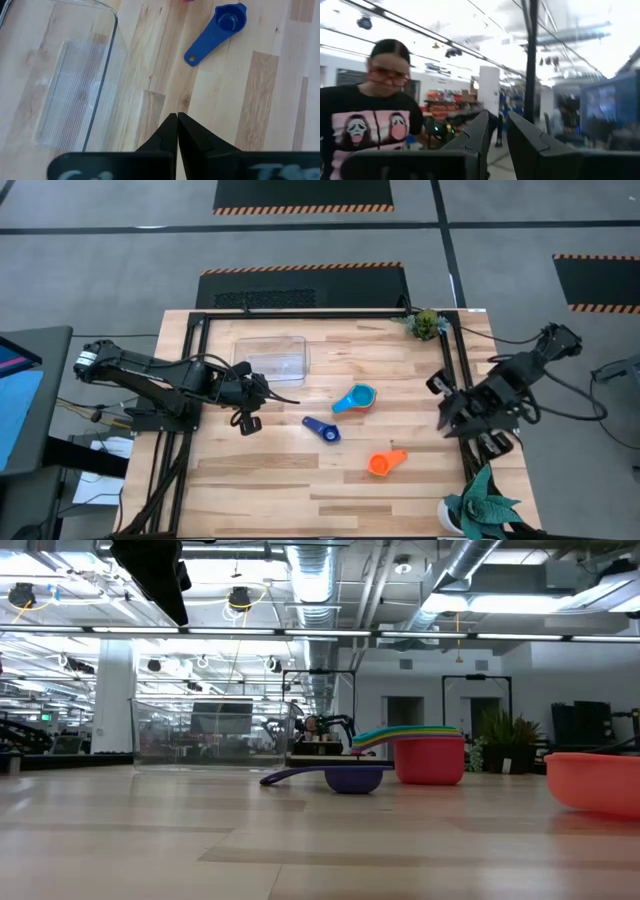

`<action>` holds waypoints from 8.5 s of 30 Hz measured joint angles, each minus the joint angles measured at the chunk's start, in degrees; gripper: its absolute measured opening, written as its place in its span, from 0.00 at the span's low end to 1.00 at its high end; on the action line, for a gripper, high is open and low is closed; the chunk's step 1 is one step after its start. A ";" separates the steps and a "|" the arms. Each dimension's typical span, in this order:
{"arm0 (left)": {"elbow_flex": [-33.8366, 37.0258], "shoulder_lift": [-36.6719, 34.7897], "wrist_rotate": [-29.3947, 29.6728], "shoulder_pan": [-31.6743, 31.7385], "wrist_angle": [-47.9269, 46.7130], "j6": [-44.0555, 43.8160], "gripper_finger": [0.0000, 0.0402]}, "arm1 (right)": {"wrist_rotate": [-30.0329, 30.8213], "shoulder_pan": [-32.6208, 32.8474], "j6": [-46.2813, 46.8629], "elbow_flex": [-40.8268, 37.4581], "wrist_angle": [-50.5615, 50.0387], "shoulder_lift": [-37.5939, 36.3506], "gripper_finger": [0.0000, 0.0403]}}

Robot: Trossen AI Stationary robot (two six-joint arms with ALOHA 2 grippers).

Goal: Nest measuring cups in basket
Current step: Stack the orange measuring cup on top of the light blue measuring cup

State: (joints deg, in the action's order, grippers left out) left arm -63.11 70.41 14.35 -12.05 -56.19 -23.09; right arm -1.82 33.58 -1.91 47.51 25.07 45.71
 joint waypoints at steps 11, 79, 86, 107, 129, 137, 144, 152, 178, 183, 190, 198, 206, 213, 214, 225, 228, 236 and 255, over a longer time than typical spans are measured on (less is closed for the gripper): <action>-0.02 0.00 0.13 0.01 0.00 0.07 0.00 | -3.09 4.28 -7.68 0.00 5.82 0.00 0.23; -0.02 0.00 1.44 0.01 -0.06 0.09 0.00 | 8.55 4.16 -0.86 0.02 -3.48 3.45 0.36; -0.02 0.00 1.46 0.01 -0.05 0.10 0.00 | 15.48 4.18 6.69 0.09 -9.13 5.13 0.35; -0.02 -0.02 1.31 0.02 -0.04 0.10 0.00 | 26.44 -0.05 49.44 0.00 -36.39 19.68 0.39; -0.02 -0.02 -0.57 -0.14 -0.04 0.98 0.00 | 3.21 -4.94 51.53 0.00 -48.68 41.46 0.36; -0.02 -0.02 -0.57 -0.39 -0.04 1.00 0.00 | 3.30 -7.80 47.76 0.02 -51.11 41.72 0.34; -0.02 -0.02 -0.55 -0.39 -0.04 1.42 0.00 | 1.89 -8.64 40.42 0.02 -51.50 41.72 0.34; -0.02 -0.02 -0.48 -0.39 -0.04 1.46 0.00 | 0.30 -8.52 36.24 0.02 -49.54 41.72 0.34; -0.02 -0.02 -0.43 -0.39 0.02 2.43 0.00 | -1.49 -9.33 8.91 0.02 -45.56 44.77 0.33; -0.02 -0.02 -0.44 -0.39 0.23 2.40 0.00 | -1.47 -9.37 9.32 0.10 -45.57 48.98 0.33; -0.02 -0.02 -0.44 -0.42 0.22 2.38 0.00 | -1.53 -9.77 12.79 3.66 -46.17 52.62 0.26; -0.01 0.00 0.02 -0.42 0.36 2.29 0.00 | -1.32 -13.14 33.90 5.18 -45.14 53.70 0.04; 0.00 0.00 0.15 -0.39 0.37 2.25 0.00 | -0.94 -15.89 49.92 5.14 -43.74 51.30 0.03; 0.00 0.00 3.41 -0.39 0.37 1.62 0.00 | 4.80 -17.32 66.40 5.14 -44.00 44.26 0.03; 0.00 0.00 3.90 -0.39 0.37 1.60 0.00 | 6.40 -17.29 68.10 5.14 -43.91 43.18 0.03; 0.00 0.00 6.05 -0.39 0.22 -3.33 0.00 | 24.10 -17.26 94.13 5.14 -52.36 34.87 0.03; 0.00 0.00 7.72 -0.42 0.22 -5.44 0.00 | 26.13 -17.24 102.91 5.14 -54.84 34.80 0.03; 0.00 0.00 13.46 -0.39 0.14 -8.68 0.00 | 30.67 -18.14 120.41 5.26 -59.41 37.01 0.03; 0.00 -0.02 13.51 -0.39 0.20 -7.63 0.00 | 29.50 -25.59 118.87 5.11 -61.69 37.99 0.05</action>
State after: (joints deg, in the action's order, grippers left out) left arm -63.11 70.39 27.86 -12.45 -55.99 -30.72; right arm 27.68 7.99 116.96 52.62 -36.61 83.70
